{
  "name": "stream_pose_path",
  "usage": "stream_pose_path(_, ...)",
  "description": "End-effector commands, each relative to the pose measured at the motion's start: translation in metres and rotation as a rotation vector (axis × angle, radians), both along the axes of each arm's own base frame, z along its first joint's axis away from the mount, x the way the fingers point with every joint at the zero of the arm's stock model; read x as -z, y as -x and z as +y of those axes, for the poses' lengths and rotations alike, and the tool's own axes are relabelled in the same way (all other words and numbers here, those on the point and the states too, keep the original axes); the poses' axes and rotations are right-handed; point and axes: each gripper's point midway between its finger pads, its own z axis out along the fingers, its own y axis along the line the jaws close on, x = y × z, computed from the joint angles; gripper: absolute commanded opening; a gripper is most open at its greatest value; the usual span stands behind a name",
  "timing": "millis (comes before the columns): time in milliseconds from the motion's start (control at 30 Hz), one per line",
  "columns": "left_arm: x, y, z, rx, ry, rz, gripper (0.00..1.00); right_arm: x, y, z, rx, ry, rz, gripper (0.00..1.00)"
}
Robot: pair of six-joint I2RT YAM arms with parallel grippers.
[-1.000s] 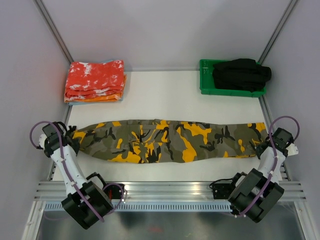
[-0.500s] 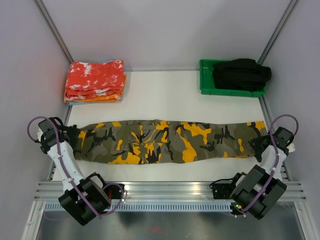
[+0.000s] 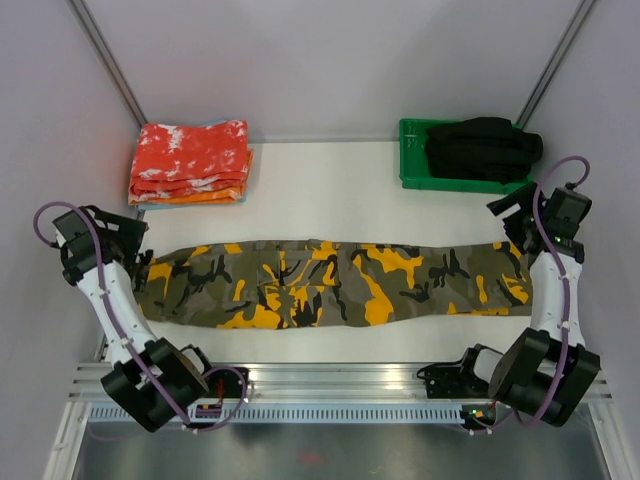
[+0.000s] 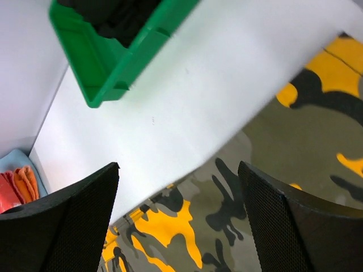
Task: Fold and stack the trousers
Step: Fold the trousers
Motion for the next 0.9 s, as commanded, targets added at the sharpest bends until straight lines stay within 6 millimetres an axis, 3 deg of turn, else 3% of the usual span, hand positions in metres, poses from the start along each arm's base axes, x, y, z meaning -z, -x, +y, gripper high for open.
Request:
stream_pose_path(0,0.0,-0.022,0.007,0.063,-0.029,-0.032,0.94,-0.013,-0.016,0.001,-0.053,0.036,-0.029,0.93)
stream_pose_path(133,0.02,-0.018,0.024,0.01,-0.07,0.054,0.95,-0.017,-0.025,-0.001,-0.063,0.058,-0.038,0.94)
stream_pose_path(300,0.061,-0.024,0.024,0.005,-0.001,0.112,0.95,0.014,-0.024,0.003,-0.074,0.008,0.03,0.94)
stream_pose_path(467,0.105,-0.021,0.031,-0.018,0.019,0.217,0.93,0.028,-0.018,0.002,-0.055,0.008,0.054,0.94)
stream_pose_path(667,0.135,-0.039,0.036,0.054,0.044,0.245,0.86,0.035,-0.018,0.001,-0.044,-0.001,0.072,0.94)
stream_pose_path(867,0.154,-0.04,0.033,0.057,0.058,0.284,0.85,0.044,-0.018,0.0,-0.033,-0.015,0.088,0.94)
